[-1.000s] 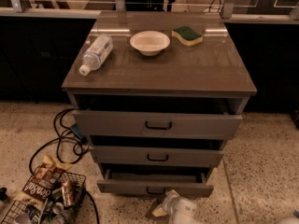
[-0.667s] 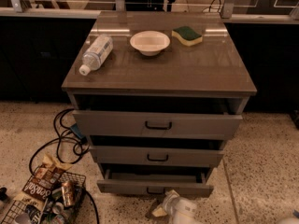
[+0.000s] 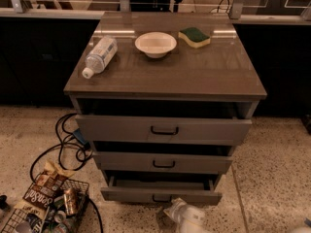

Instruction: Close bottom drawer

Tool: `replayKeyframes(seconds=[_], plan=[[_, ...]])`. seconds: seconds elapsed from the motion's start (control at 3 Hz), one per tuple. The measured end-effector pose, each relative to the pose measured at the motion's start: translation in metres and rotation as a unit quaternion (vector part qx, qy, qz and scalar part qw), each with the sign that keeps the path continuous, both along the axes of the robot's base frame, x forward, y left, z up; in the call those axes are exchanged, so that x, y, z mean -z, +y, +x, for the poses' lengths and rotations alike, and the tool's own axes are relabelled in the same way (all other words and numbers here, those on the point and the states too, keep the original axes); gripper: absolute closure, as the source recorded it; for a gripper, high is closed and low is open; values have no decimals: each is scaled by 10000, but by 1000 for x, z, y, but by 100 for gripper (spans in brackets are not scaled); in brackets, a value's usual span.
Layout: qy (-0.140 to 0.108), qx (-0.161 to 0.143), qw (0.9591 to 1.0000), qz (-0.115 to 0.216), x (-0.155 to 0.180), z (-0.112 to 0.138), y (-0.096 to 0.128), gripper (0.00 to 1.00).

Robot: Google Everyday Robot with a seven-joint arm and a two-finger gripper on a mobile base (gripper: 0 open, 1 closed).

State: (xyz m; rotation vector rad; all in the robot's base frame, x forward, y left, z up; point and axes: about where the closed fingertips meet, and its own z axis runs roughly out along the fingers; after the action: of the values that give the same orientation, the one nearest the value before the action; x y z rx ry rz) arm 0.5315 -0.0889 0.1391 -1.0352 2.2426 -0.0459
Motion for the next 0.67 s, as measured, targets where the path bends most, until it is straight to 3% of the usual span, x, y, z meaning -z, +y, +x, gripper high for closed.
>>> replayKeyframes(seconds=[0.67], plan=[[10,0,10000,6,1,-1,1,88]])
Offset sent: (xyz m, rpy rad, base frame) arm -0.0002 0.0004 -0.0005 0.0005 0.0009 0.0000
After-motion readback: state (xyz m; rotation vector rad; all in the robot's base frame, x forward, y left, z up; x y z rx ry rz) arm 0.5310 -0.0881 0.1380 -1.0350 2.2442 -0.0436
